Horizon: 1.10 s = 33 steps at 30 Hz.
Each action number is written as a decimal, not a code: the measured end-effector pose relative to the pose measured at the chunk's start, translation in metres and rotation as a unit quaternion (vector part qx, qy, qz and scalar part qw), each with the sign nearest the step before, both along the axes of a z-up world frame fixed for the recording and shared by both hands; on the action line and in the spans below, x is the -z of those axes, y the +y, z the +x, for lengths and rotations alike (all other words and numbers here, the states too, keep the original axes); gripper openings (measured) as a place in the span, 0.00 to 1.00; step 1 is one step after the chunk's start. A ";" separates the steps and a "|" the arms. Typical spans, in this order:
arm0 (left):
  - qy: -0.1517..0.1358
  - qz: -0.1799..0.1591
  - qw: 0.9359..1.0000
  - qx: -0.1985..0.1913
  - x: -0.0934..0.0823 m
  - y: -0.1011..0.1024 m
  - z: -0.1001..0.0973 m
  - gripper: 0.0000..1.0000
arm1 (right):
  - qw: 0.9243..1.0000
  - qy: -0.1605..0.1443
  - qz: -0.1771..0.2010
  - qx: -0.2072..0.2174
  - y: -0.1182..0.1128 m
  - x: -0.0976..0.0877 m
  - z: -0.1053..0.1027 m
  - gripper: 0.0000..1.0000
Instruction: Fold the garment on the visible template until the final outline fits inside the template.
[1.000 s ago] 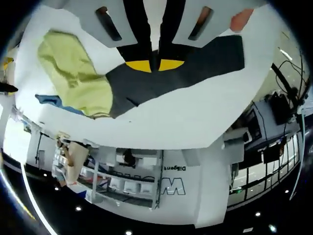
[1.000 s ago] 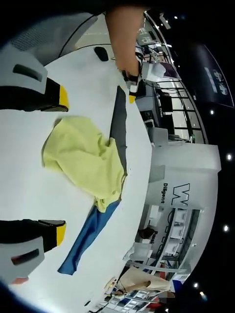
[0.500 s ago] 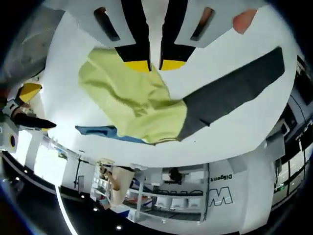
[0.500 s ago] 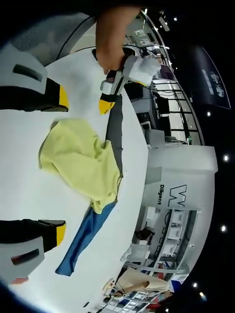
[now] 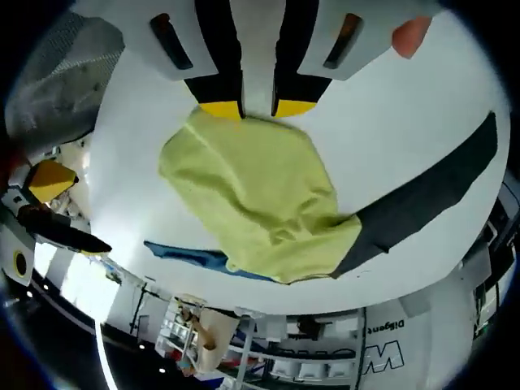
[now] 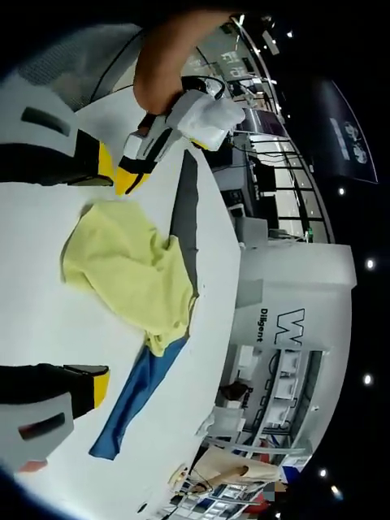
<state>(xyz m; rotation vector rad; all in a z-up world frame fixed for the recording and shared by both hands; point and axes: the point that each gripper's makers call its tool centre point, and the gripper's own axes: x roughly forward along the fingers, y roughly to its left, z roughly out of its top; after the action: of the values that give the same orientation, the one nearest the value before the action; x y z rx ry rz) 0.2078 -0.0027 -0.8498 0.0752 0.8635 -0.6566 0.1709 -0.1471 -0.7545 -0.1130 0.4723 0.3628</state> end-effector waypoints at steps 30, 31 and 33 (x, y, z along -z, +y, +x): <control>0.073 -0.083 0.986 -0.124 0.000 -0.027 0.008 0.00 | 1.000 -0.018 0.018 0.005 -0.007 -0.010 0.000 0.93; 0.064 -0.083 0.987 -0.123 -0.004 -0.026 0.010 0.00 | 1.000 -0.019 0.019 0.005 -0.007 -0.010 0.000 0.93; 0.061 -0.083 0.987 -0.120 -0.009 -0.025 0.009 0.00 | 1.000 -0.019 0.019 0.005 -0.008 -0.010 0.000 0.93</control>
<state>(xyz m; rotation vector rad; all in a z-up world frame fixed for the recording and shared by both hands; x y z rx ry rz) 0.2172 -0.0281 -0.8405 -0.2181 0.9157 -0.5070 0.1708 -0.1550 -0.7444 -0.0806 0.4280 0.3595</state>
